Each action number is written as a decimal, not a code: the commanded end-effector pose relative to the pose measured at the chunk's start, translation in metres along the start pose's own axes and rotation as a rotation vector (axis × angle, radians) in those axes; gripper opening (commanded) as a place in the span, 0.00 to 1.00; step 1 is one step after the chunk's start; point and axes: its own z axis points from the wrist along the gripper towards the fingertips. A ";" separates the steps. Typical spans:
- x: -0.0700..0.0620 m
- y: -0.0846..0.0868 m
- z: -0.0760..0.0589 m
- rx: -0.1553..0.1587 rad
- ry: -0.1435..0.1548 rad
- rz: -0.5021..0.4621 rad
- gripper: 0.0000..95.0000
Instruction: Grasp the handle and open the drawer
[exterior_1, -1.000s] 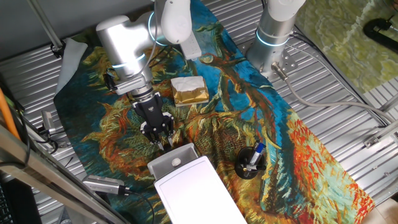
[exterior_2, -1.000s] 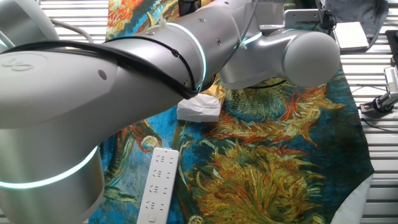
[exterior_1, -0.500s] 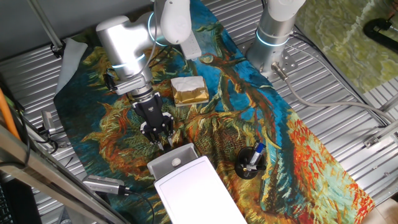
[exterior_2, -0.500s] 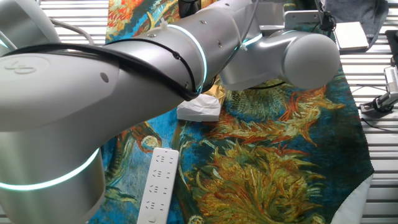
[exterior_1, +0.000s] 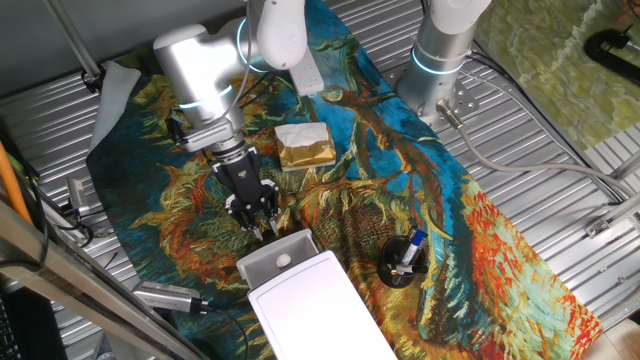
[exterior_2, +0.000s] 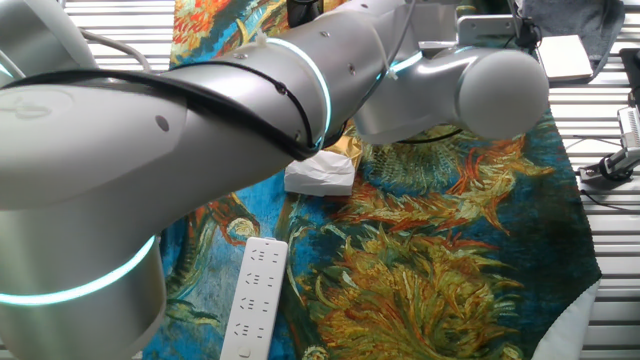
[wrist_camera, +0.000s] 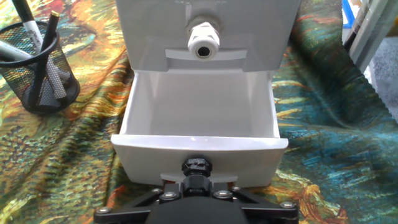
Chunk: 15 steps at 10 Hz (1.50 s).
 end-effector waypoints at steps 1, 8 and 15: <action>0.000 0.000 0.001 -0.001 -0.003 -0.013 0.20; -0.005 -0.002 0.003 0.000 -0.028 -0.041 0.60; -0.007 -0.002 0.004 0.001 -0.025 -0.027 0.20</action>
